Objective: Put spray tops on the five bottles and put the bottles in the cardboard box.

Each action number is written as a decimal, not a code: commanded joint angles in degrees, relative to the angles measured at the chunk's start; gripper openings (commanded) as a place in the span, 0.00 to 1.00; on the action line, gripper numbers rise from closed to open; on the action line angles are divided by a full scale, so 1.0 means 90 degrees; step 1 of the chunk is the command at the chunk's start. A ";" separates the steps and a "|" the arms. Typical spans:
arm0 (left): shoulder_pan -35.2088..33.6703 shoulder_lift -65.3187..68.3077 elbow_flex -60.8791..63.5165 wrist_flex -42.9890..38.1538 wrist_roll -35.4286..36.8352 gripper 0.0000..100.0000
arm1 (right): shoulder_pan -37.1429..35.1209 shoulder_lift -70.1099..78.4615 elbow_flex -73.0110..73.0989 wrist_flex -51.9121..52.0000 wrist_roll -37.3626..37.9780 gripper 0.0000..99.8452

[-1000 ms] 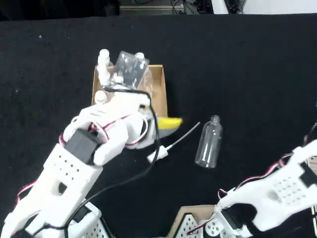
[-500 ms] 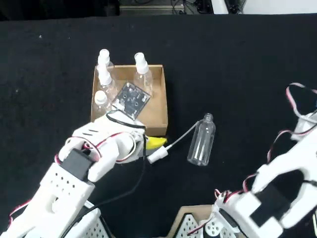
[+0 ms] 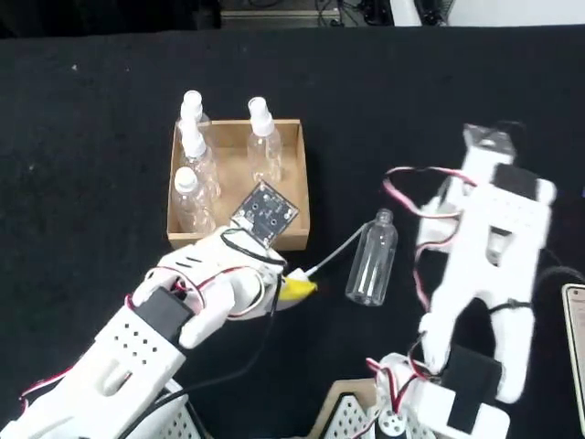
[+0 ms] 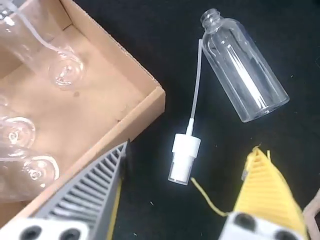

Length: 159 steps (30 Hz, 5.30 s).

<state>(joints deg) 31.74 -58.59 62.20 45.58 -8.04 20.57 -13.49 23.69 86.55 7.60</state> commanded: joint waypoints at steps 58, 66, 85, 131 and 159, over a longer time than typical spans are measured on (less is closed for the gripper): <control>-0.0005 -0.0098 0.1089 -0.1455 -0.0088 0.33 | 0.3995 -0.0376 0.2007 -0.3009 0.9016 0.29; -0.0005 -0.0088 0.1099 -0.1436 -0.0088 0.33 | 0.3370 -0.0337 0.0571 -0.1123 0.7687 0.33; -0.0005 -0.0147 0.1206 -0.1465 -0.0088 0.33 | 0.3194 -0.0327 0.2134 -0.3380 0.7101 0.32; 0.0015 -0.0156 0.1226 -0.1465 -0.0098 0.33 | 0.3126 0.0044 0.1802 -0.1416 0.6799 0.34; 0.0054 -0.0078 0.1158 -0.1426 -0.0049 0.33 | 0.3204 0.0405 -0.0259 -0.0664 0.5050 0.01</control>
<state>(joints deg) 31.56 -58.59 74.07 33.45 -8.57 48.35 -9.54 29.32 76.79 55.69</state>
